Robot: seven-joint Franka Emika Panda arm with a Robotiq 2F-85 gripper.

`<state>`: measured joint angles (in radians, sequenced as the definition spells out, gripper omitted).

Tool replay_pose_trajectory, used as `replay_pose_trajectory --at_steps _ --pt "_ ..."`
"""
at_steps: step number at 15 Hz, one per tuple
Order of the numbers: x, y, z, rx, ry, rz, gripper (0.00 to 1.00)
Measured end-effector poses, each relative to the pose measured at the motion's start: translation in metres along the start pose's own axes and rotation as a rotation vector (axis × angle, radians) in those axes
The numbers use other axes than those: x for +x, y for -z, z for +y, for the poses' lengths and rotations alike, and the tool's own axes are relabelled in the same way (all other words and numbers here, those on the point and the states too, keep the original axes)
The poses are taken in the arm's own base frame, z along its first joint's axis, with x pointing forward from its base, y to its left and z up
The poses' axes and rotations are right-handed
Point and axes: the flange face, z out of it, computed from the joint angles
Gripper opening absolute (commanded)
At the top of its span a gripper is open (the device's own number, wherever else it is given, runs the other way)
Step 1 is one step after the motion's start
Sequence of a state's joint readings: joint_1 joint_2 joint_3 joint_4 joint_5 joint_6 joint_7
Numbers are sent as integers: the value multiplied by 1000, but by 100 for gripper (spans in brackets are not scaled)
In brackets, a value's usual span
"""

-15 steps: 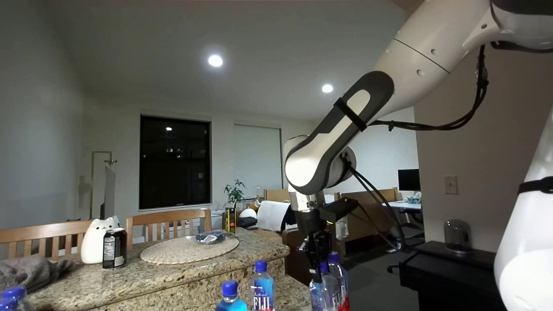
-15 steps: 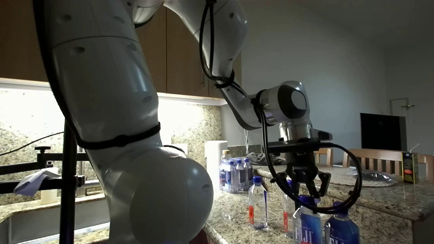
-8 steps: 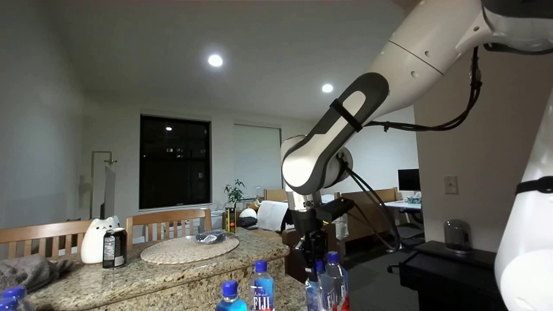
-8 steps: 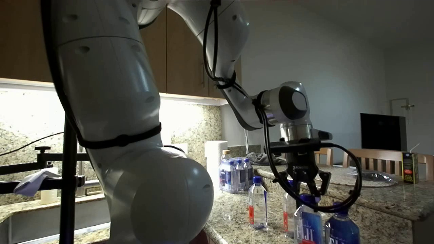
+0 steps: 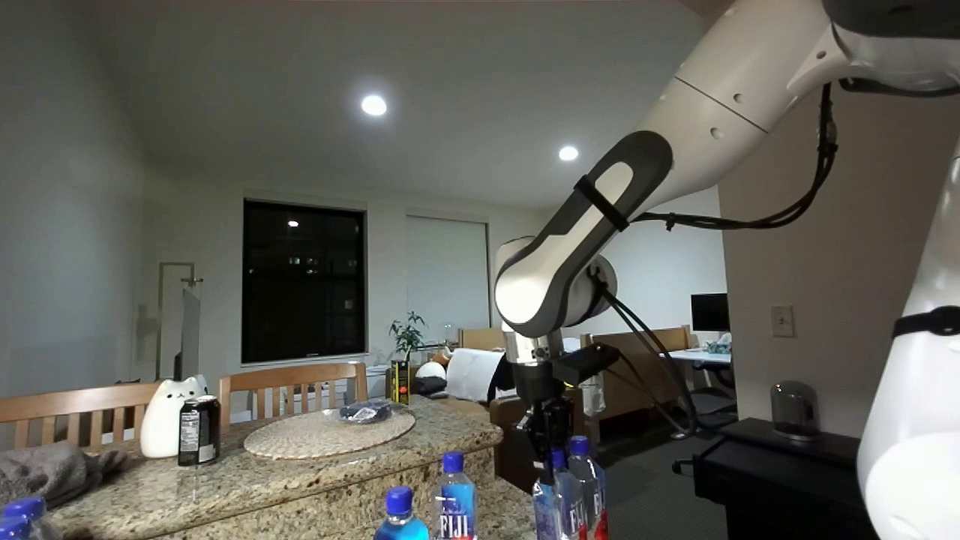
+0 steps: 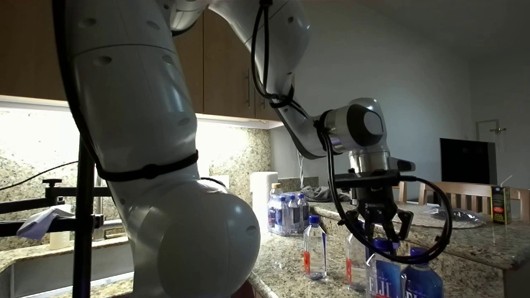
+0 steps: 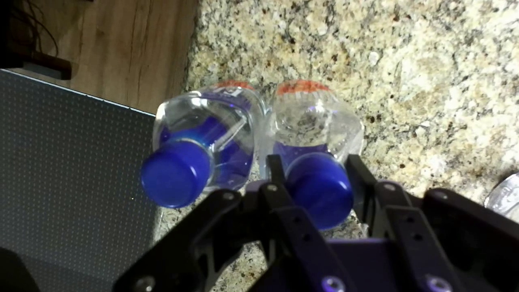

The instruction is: Arrange the water bottles in a straight line.

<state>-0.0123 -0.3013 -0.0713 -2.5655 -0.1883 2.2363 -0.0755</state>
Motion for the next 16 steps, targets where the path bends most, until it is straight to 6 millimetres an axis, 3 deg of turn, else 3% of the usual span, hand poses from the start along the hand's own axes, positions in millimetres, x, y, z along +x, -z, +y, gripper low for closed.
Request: replay_pose_trajectory --at_steps 1,2,3,8,16 --pt "0 0 0 1 -1 1 16" --pt "0 0 1 2 -2 1 46" --pt "0 0 1 2 -3 2 66" --pt "0 -1 3 4 -9 5 97" --pt "8 7 0 -2 -2 33 100"
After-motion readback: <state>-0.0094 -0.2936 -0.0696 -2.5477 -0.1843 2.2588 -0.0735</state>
